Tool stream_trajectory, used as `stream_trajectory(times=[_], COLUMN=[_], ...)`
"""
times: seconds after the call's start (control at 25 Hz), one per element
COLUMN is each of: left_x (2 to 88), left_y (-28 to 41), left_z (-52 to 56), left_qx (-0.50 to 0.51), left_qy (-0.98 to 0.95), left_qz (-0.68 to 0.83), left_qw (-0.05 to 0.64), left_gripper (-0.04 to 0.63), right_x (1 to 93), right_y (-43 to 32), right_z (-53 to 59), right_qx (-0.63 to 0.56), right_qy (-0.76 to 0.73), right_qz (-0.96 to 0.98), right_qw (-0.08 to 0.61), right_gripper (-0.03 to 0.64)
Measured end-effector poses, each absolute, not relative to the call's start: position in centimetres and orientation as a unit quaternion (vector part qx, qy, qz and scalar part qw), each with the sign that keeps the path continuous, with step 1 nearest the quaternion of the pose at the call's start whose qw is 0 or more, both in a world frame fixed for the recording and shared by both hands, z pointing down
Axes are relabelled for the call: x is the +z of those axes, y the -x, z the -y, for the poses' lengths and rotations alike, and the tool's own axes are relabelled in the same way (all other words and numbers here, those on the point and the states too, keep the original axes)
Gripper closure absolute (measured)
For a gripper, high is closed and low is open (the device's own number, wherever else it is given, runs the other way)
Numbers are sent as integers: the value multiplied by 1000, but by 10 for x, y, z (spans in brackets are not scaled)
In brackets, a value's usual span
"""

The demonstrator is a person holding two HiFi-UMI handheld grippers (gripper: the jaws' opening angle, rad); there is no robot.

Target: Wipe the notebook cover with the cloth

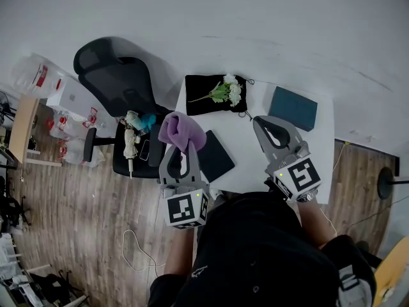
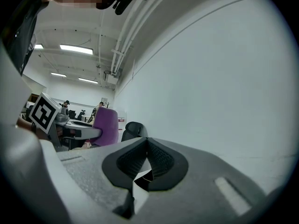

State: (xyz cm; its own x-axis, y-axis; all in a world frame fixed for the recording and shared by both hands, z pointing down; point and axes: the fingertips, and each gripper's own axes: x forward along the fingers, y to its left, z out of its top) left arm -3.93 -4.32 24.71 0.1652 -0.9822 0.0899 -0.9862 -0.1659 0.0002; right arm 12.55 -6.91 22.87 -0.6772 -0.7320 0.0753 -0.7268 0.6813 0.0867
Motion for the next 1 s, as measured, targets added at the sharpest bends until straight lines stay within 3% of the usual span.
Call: stream_trajectory(times=[1.0], left_x=[247], left_y=[48], left_z=[38], left_qx=[36], left_qy=[-749], left_qz=[661], left_qw=[26], left_gripper=[528], right_x=[236], right_y=[-120], right_z=[70], right_qx=[-20], right_qy=[-386], right_qz=[921], right_qw=[50], right_gripper=[612])
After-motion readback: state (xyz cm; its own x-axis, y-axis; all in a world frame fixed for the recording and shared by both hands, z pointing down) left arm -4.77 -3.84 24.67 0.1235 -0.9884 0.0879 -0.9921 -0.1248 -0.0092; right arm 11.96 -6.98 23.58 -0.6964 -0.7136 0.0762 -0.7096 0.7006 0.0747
